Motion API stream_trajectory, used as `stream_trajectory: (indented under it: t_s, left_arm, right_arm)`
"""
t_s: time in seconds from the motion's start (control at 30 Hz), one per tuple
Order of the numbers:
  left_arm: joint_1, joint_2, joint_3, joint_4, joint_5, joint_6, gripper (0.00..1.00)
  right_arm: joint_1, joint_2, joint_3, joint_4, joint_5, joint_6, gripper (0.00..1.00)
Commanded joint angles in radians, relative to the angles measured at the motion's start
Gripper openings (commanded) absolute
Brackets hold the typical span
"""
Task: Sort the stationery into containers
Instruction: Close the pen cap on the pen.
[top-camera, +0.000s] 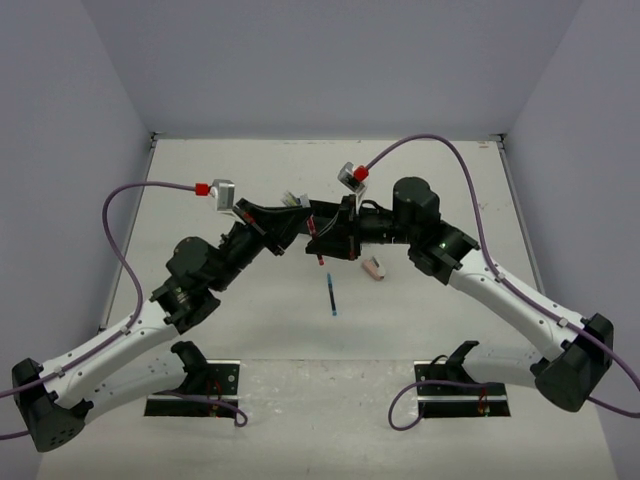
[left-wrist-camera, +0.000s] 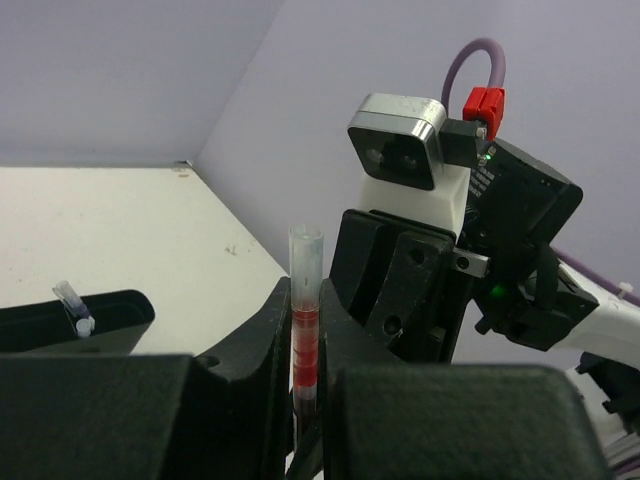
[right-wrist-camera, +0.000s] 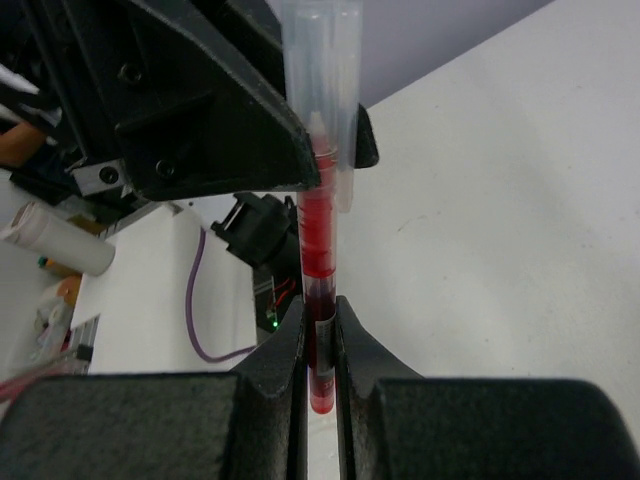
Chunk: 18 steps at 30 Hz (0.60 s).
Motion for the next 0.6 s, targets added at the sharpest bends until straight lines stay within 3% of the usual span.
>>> stream_trajectory:
  t_s: [0.0,0.1,0.3,0.47,0.57]
  left_arm:
    - [-0.067,-0.005,0.083,-0.327,0.214,0.180,0.00]
    - [-0.067,-0.018,0.133,-0.324,0.247,0.258,0.00]
    - [-0.067,-0.003,0.148,-0.221,0.461,0.290,0.00]
    - [-0.067,-0.010,0.026,0.039,0.728,0.211,0.00]
    - [-0.067,-0.005,0.001,0.113,0.771,0.187,0.00]
  right_arm:
    - [-0.033,-0.069,-0.087,0.332,-0.112,-0.062,0.00]
    - [-0.030,-0.111,-0.170,0.335,-0.178,-0.079,0.00]
    - [-0.030,-0.183,-0.276,0.387,-0.245,-0.086,0.00]
    - [-0.030,-0.253,-0.347,0.532,-0.306,-0.019,0.00]
    - [-0.030,-0.251,-0.335,0.557,-0.336,0.015,0.00]
